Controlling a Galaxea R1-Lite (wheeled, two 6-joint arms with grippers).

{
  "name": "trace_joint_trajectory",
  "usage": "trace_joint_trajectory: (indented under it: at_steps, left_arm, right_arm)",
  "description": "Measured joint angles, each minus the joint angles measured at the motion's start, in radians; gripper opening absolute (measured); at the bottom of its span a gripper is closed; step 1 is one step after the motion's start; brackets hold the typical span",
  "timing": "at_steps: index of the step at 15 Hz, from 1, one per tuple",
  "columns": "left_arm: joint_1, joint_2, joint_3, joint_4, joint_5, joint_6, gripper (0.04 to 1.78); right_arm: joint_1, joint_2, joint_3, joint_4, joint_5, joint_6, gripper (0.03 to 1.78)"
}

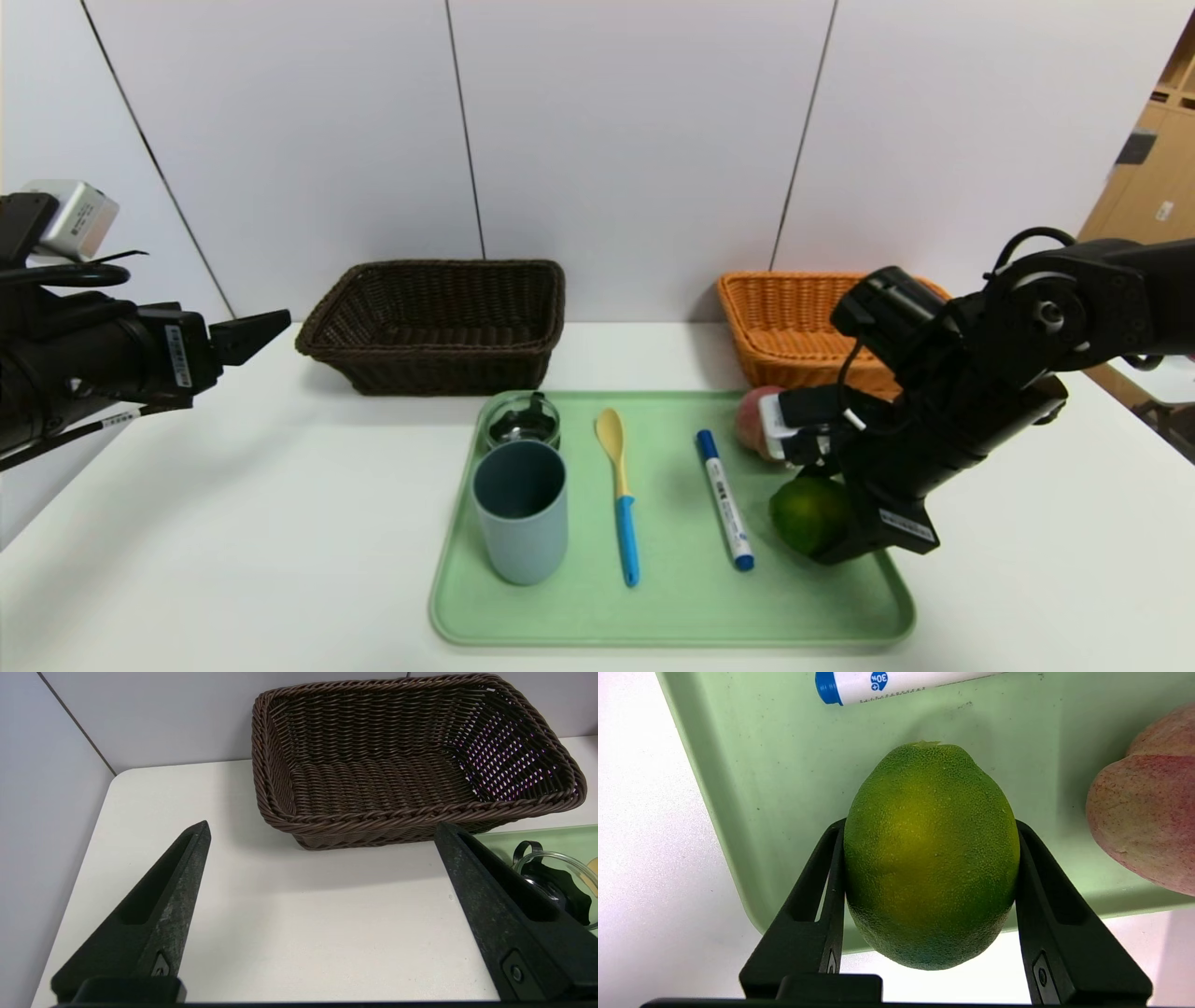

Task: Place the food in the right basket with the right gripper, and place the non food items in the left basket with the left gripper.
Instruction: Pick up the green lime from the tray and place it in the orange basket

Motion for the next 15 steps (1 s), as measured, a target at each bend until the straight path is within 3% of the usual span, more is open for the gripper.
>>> trace_joint_trajectory:
  at_steps: [5, 7, 9, 11, 12, 15]
  left_arm:
    - [0.000, 0.001, 0.000, 0.000, 0.000, 0.000, 1.69]
    - [0.000, 0.002, 0.001, 0.000, -0.001, -0.001, 1.69]
    - [0.000, 0.003, 0.000, 0.000, -0.001, -0.001, 1.69]
    - [-0.005, 0.004, -0.001, 0.000, -0.001, -0.003, 1.69]
    - [-0.007, 0.004, -0.001, 0.000, -0.002, -0.003, 1.69]
    - [-0.010, 0.003, 0.001, 0.000, -0.001, -0.004, 1.69]
  right_arm:
    - [0.034, -0.059, -0.106, 0.004, 0.039, 0.019, 0.99]
    - [0.066, -0.093, -0.235, 0.004, 0.071, 0.098, 0.99]
    - [0.084, -0.101, -0.419, 0.001, 0.077, 0.241, 0.98]
    - [0.076, -0.085, -0.586, -0.043, 0.047, 0.410, 0.98]
    - [0.065, -0.075, -0.623, -0.082, 0.018, 0.484, 0.98]
    - [-0.034, -0.005, -0.608, -0.281, -0.143, 0.764, 0.98]
